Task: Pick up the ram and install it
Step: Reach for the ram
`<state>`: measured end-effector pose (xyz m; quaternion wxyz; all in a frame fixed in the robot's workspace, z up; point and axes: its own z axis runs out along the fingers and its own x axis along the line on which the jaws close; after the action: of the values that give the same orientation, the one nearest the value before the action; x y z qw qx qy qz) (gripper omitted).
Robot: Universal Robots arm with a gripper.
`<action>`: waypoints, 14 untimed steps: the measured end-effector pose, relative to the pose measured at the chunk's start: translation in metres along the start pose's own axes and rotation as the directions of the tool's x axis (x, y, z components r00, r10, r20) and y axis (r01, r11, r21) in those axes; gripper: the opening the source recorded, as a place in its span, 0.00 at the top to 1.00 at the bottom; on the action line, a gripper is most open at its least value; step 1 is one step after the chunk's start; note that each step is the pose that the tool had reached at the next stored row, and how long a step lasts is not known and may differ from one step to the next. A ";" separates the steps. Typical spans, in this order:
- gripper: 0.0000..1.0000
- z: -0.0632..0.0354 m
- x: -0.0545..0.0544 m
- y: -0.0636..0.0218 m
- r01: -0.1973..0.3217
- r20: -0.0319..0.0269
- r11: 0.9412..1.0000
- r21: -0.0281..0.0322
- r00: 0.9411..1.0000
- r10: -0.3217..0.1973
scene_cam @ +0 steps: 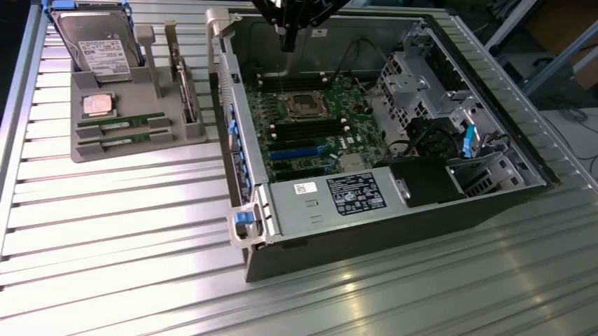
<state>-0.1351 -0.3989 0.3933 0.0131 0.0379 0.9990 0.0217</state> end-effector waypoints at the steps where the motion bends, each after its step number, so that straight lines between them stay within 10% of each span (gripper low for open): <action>1: 0.90 0.0000 0.000 0.0000 0.000 0.000 1.000 0.000 1.000 0.000; 14: 0.90 -0.0002 0.005 -0.0004 0.000 0.000 1.000 0.000 1.000 0.000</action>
<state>-0.1402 -0.3989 0.3933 0.0131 0.0379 0.9990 0.0217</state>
